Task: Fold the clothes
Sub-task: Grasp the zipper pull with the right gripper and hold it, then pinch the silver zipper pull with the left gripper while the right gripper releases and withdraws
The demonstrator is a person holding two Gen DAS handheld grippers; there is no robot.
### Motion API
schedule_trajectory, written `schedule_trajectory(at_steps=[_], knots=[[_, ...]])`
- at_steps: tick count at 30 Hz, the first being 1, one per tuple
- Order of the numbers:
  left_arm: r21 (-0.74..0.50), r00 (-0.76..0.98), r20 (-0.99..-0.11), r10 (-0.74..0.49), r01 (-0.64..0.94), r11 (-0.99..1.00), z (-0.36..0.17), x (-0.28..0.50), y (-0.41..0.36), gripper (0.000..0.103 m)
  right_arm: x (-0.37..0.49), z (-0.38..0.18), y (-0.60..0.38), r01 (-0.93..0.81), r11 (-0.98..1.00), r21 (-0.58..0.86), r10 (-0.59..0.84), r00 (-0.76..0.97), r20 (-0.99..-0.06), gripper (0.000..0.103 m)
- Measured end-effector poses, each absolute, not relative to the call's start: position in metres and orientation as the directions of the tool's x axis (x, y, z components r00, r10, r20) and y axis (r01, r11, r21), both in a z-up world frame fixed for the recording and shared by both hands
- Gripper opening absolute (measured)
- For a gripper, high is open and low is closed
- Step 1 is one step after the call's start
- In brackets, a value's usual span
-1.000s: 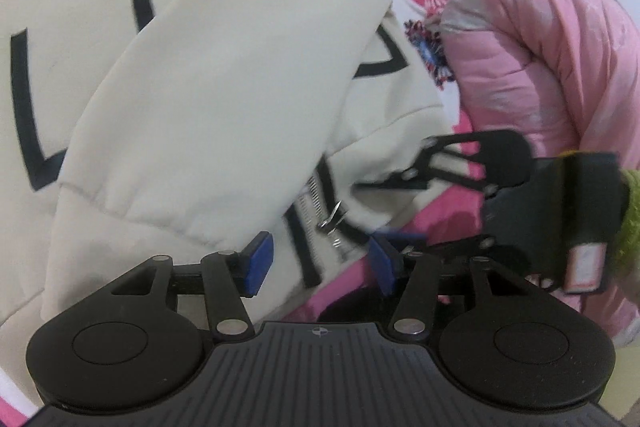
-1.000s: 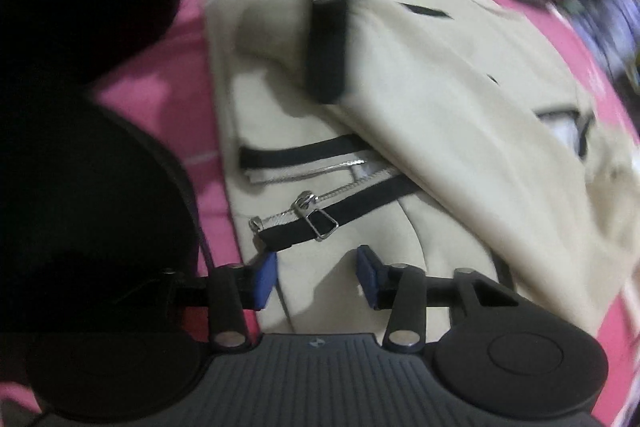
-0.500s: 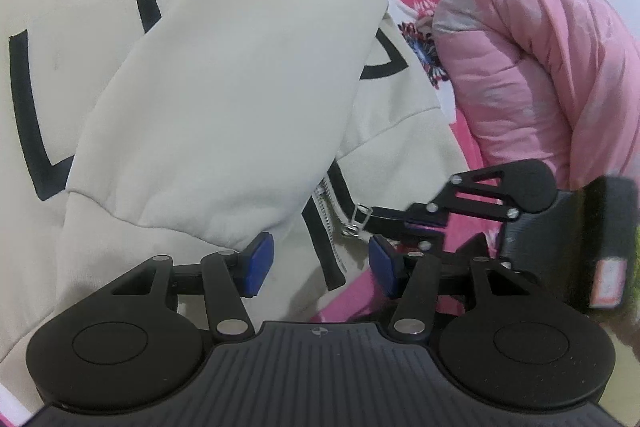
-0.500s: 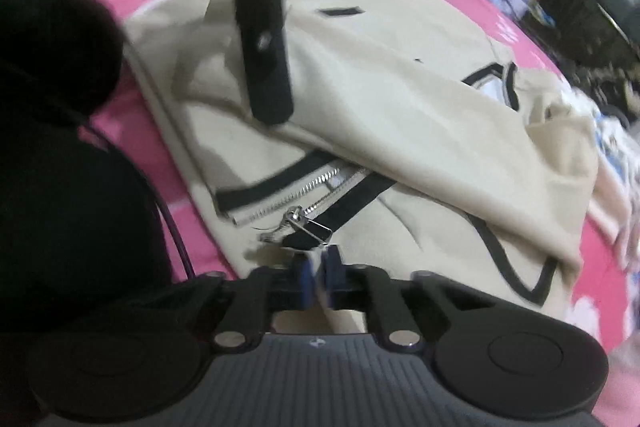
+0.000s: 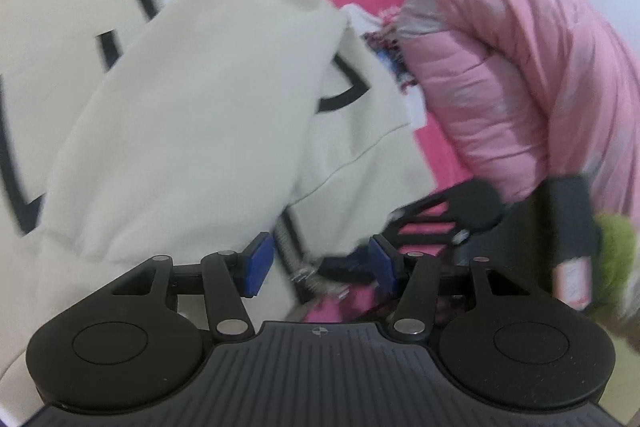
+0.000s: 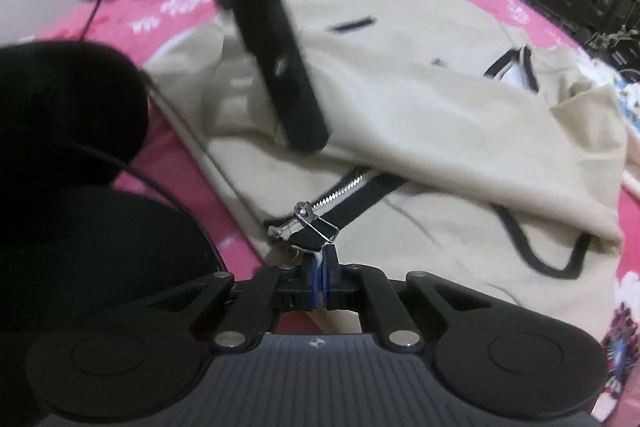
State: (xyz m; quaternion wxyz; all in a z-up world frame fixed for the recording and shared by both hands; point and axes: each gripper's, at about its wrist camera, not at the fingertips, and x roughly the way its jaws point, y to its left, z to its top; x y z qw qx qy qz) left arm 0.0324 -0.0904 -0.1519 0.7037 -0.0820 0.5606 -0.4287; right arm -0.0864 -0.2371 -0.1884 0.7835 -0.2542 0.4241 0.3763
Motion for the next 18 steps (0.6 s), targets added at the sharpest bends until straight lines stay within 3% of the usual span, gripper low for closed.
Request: schedule_trajectory(at_steps=[4, 7, 9, 13, 18], knots=[[-0.602, -0.013, -0.702, -0.712, 0.546, 0.583, -0.157, 0.036, -0.12, 0.053, -0.085, -0.186, -0.247, -0.752, 0.659, -0.008, 0.388, 0.349, -0.853, 0.015], [-0.614, -0.034, -0.695, -0.718, 0.548, 0.568, -0.162, 0.04, -0.135, 0.053, -0.085, -0.175, -0.265, -0.679, 0.733, 0.051, 0.381, 0.347, -0.857, 0.046], [-0.613, -0.047, -0.697, -0.715, 0.557, 0.561, -0.166, 0.039, -0.14, 0.053, -0.09, -0.162, -0.286, -0.624, 0.774, 0.106, 0.407, 0.363, -0.838, 0.057], [-0.545, -0.068, -0.758, -0.648, 0.611, 0.573, -0.176, 0.032, -0.151, 0.053, -0.091, -0.134, -0.347, -0.404, 0.886, 0.229, 0.413, 0.459, -0.787, 0.057], [-0.484, -0.075, -0.803, -0.591, 0.661, 0.573, -0.187, 0.023, -0.156, 0.051, -0.068, -0.15, -0.433, 0.13, 0.942, 0.309, 0.189, 0.554, -0.811, 0.057]])
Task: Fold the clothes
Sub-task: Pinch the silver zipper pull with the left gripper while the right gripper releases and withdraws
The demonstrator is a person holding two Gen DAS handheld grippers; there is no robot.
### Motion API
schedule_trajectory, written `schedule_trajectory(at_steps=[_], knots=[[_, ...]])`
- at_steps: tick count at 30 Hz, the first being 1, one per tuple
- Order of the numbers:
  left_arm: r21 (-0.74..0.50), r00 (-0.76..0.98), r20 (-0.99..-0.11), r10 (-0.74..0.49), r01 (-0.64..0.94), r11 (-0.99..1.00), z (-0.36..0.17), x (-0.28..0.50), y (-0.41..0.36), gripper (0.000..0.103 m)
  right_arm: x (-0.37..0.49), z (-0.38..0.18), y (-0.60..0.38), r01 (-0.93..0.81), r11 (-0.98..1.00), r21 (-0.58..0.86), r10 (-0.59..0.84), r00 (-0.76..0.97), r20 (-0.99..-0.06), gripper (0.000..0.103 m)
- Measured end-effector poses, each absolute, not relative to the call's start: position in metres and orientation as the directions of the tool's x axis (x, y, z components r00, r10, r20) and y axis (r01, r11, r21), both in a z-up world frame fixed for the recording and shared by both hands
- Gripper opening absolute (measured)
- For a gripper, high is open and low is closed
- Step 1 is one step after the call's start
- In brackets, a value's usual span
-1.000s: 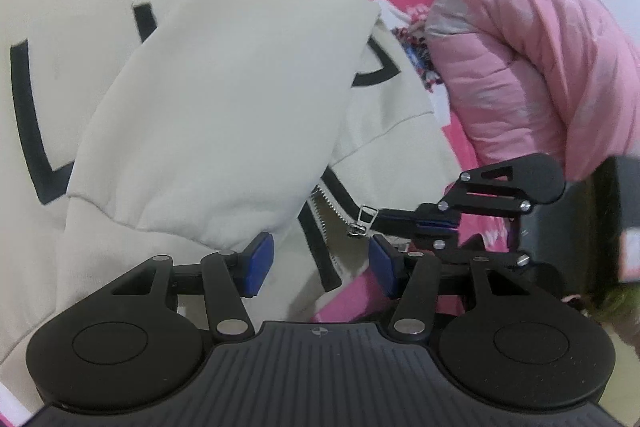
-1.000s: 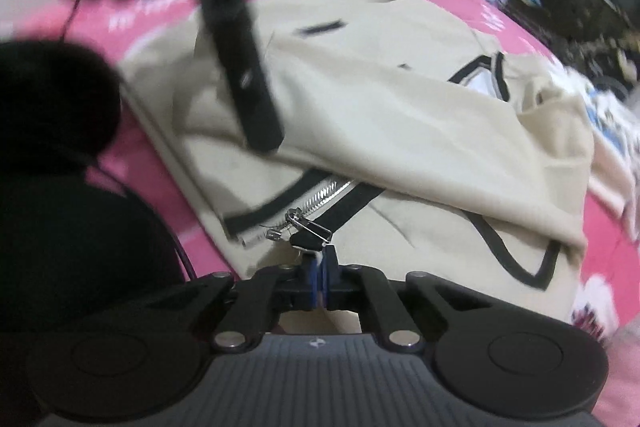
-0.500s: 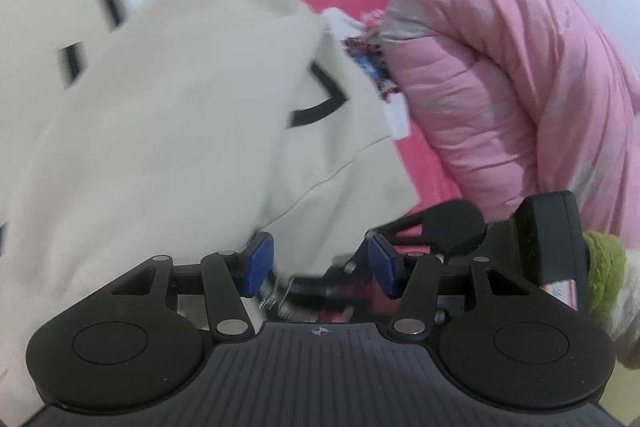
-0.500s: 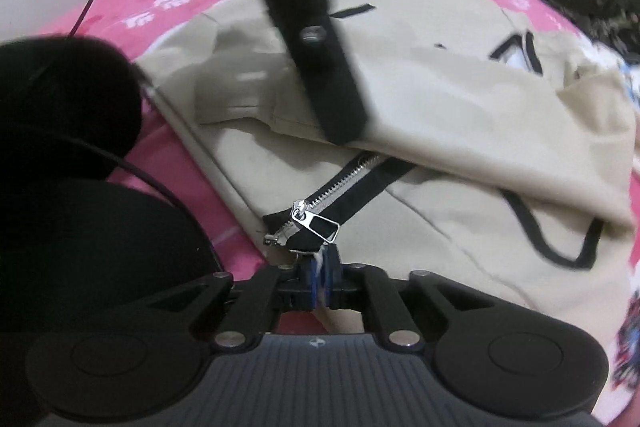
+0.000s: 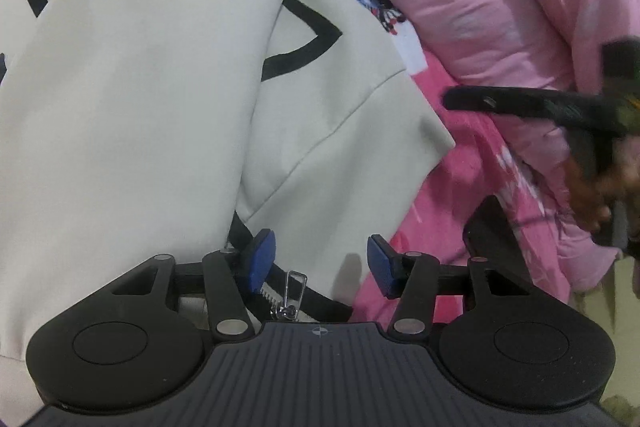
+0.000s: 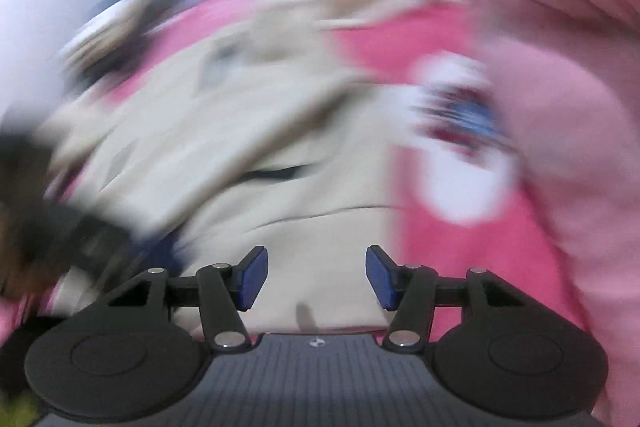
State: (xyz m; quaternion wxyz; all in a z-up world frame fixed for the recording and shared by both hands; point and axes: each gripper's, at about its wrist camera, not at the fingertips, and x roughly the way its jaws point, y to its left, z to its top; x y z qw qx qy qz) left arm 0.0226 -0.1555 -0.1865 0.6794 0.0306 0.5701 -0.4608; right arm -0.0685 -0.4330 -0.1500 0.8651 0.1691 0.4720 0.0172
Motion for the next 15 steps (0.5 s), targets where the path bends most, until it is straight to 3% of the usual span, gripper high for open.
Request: schedule_trajectory(at_steps=[2, 6, 7, 12, 15], knots=[[-0.489, -0.08, -0.802, -0.592, 0.656, 0.574, -0.187, 0.024, -0.155, 0.051, -0.063, -0.168, -0.449, 0.232, 0.907, 0.352, 0.192, 0.516, -0.835, 0.053], [-0.5, -0.092, -0.803, -0.589, 0.642, 0.581, -0.187, 0.027, -0.153, 0.047, -0.06, -0.198, -0.448, 0.283, 0.876, 0.39, 0.251, 0.423, -0.871, 0.02], [-0.5, -0.093, -0.804, -0.587, 0.639, 0.584, -0.186, 0.027, -0.153, 0.046, -0.06, -0.193, -0.444, 0.263, 0.889, 0.376, 0.248, 0.415, -0.876, 0.007], [-0.515, -0.103, -0.801, -0.589, 0.621, 0.591, -0.188, 0.029, -0.15, 0.045, -0.075, -0.154, -0.438, 0.239, 0.915, 0.324, 0.202, 0.425, -0.882, 0.005], [-0.515, -0.111, -0.803, -0.585, 0.624, 0.588, -0.191, 0.029, -0.151, 0.045, -0.083, -0.191, -0.436, 0.246, 0.944, 0.221, 0.133, 0.327, -0.936, 0.005]])
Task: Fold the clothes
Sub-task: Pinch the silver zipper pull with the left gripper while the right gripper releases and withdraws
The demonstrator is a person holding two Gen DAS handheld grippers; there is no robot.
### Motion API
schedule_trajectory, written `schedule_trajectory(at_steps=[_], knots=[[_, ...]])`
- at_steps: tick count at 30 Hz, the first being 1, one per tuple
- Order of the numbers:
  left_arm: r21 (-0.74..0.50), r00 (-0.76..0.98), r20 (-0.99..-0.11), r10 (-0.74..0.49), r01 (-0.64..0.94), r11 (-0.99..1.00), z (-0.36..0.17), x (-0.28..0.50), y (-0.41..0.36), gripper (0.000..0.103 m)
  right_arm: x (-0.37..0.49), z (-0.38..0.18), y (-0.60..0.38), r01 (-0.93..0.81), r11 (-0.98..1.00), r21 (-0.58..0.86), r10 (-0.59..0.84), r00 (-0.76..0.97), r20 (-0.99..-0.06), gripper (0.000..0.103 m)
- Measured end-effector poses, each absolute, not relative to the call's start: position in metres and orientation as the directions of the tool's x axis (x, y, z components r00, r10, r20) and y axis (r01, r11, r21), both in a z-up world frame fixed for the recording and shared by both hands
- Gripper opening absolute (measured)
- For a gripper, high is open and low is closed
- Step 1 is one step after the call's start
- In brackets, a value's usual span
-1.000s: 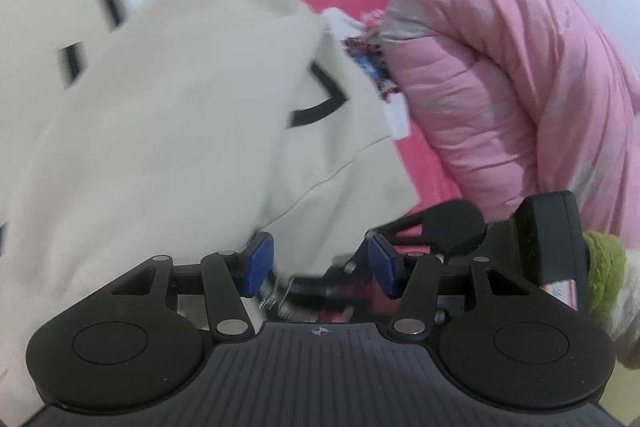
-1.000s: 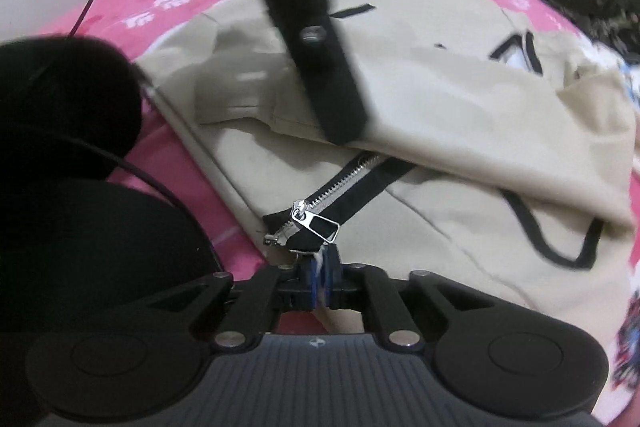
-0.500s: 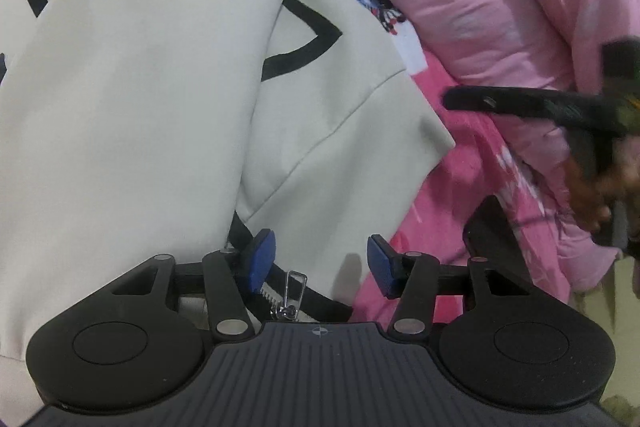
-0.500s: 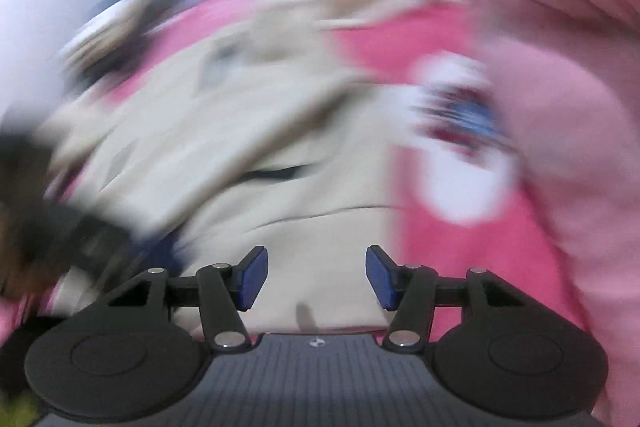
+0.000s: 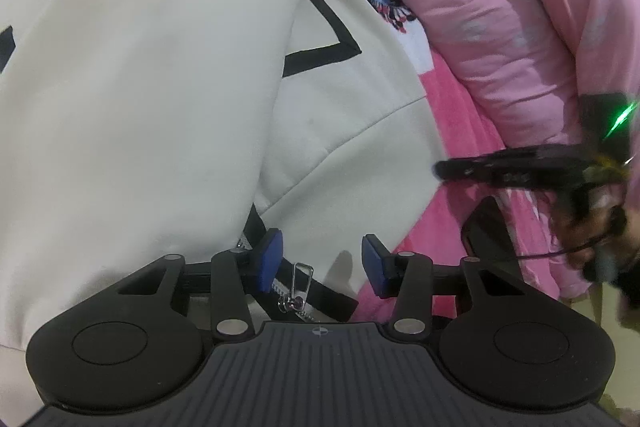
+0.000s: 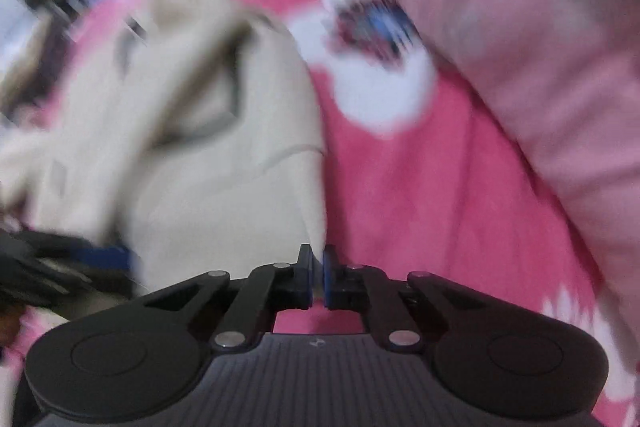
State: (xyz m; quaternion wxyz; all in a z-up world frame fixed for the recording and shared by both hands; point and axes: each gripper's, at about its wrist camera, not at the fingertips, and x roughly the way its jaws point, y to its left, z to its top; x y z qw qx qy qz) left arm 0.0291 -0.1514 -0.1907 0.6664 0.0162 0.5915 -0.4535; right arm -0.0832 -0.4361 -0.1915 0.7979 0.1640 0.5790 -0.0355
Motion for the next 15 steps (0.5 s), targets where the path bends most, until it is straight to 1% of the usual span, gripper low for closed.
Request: schedule_trajectory(at_steps=[2, 3, 4, 5, 6, 8, 11, 12, 15], knots=[[-0.513, -0.114, -0.803, -0.585, 0.633, 0.581, -0.191, 0.029, -0.151, 0.045, -0.083, -0.192, -0.436, 0.234, 0.949, 0.211, 0.124, 0.338, -0.933, 0.006], [-0.515, -0.115, -0.801, -0.587, 0.632, 0.579, -0.191, 0.029, -0.15, 0.045, -0.082, -0.187, -0.437, 0.232, 0.951, 0.206, 0.121, 0.334, -0.935, 0.012], [-0.521, -0.116, -0.797, -0.592, 0.627, 0.579, -0.192, 0.03, -0.148, 0.045, -0.083, -0.178, -0.438, 0.229, 0.958, 0.171, 0.088, 0.332, -0.939, 0.025], [-0.528, -0.117, -0.794, -0.597, 0.621, 0.58, -0.193, 0.03, -0.147, 0.045, -0.085, -0.169, -0.438, 0.225, 0.966, 0.13, 0.049, 0.331, -0.942, 0.031], [-0.535, -0.12, -0.791, -0.601, 0.613, 0.581, -0.193, 0.03, -0.145, 0.045, -0.088, -0.159, -0.439, 0.222, 0.971, 0.089, 0.011, 0.33, -0.944, 0.033], [-0.546, -0.126, -0.786, -0.606, 0.602, 0.583, -0.194, 0.031, -0.144, 0.045, -0.085, -0.136, -0.442, 0.212, 0.975, 0.064, -0.02, 0.373, -0.927, 0.033], [-0.562, -0.129, -0.776, -0.618, 0.585, 0.584, -0.196, 0.031, -0.141, 0.045, -0.054, -0.108, -0.439, 0.165, 0.984, 0.072, -0.019, 0.494, -0.869, 0.033], [-0.568, -0.13, -0.772, -0.622, 0.579, 0.585, -0.197, 0.031, -0.139, 0.045, -0.039, -0.106, -0.434, 0.136, 0.989, 0.058, -0.023, 0.532, -0.846, 0.033], [-0.584, -0.132, -0.762, -0.634, 0.565, 0.583, -0.199, 0.032, -0.136, 0.045, 0.021, -0.125, -0.418, 0.063, 0.998, -0.011, -0.049, 0.634, -0.772, 0.033]])
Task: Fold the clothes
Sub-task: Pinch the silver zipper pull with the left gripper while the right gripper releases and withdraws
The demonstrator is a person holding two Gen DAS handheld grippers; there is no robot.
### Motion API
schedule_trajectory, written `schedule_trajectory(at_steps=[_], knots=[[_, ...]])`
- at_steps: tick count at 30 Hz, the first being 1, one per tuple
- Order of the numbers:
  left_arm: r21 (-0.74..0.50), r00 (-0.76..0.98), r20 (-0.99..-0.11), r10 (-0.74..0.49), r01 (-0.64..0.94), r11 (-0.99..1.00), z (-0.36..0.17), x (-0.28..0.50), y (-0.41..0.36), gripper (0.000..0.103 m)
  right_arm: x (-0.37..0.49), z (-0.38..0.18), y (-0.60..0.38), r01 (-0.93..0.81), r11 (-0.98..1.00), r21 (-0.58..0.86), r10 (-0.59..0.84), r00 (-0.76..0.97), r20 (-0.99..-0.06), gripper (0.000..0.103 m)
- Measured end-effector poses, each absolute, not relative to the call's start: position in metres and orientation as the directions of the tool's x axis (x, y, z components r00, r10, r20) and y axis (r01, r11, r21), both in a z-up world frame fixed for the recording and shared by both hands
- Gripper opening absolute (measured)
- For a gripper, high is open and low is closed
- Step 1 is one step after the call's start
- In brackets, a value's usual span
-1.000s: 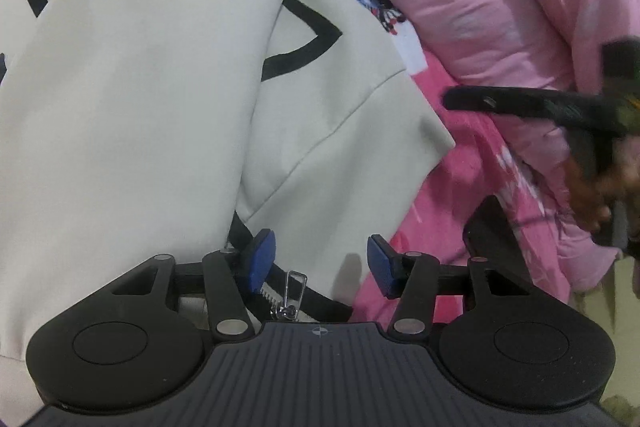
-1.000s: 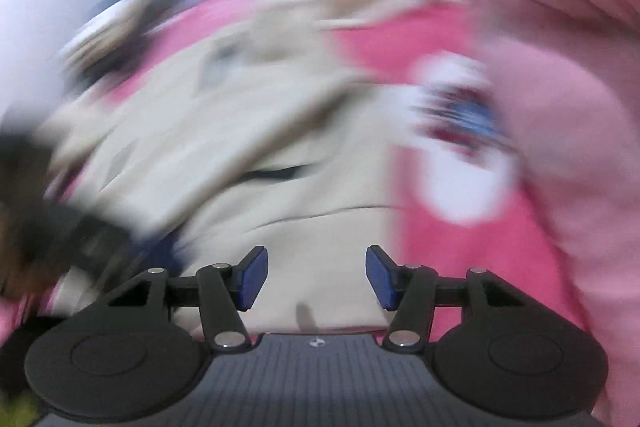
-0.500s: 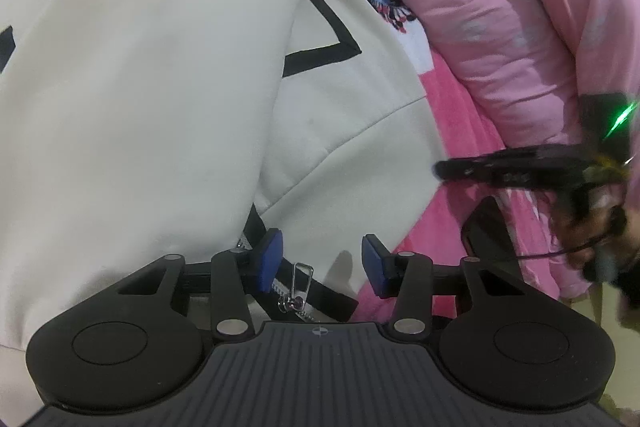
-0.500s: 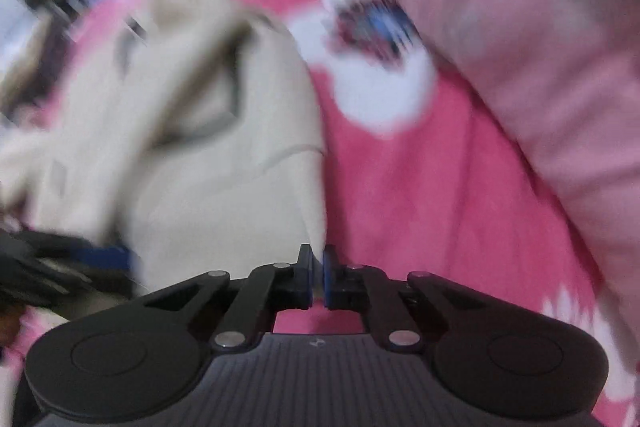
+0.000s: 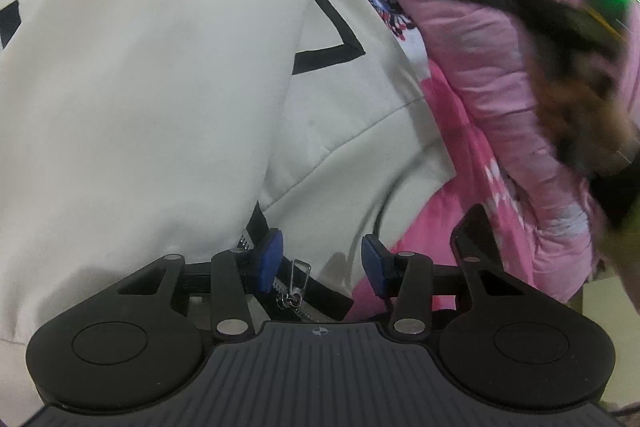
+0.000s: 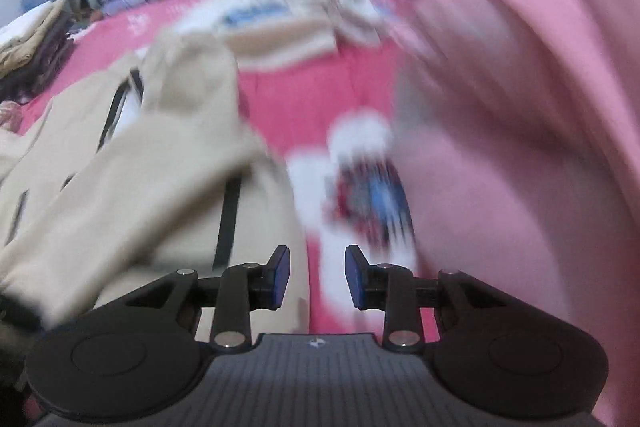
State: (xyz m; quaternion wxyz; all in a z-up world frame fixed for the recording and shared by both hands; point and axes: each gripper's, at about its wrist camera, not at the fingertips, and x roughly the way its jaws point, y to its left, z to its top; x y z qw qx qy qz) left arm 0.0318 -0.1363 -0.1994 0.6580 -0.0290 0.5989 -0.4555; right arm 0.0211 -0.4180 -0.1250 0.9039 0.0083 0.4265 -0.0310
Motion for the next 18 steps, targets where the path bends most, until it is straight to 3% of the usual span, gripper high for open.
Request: schedule_trajectory(at_steps=[6, 11, 18], knots=[[-0.611, -0.155, -0.747, -0.647, 0.544, 0.575, -0.202, 0.035, -0.134, 0.045, 0.091, -0.17, -0.419, -0.017, 0.999, -0.04, -0.02, 0.639, -0.769, 0.032], [-0.639, -0.18, -0.731, -0.658, 0.517, 0.57, -0.205, 0.041, -0.132, 0.044, 0.092, -0.171, -0.404, -0.18, 0.98, -0.081, 0.046, 0.608, -0.792, 0.03], [-0.633, -0.185, -0.735, -0.652, 0.532, 0.563, -0.205, 0.041, -0.133, 0.044, 0.095, -0.182, -0.382, -0.291, 0.925, -0.244, -0.012, 0.619, -0.785, 0.03]])
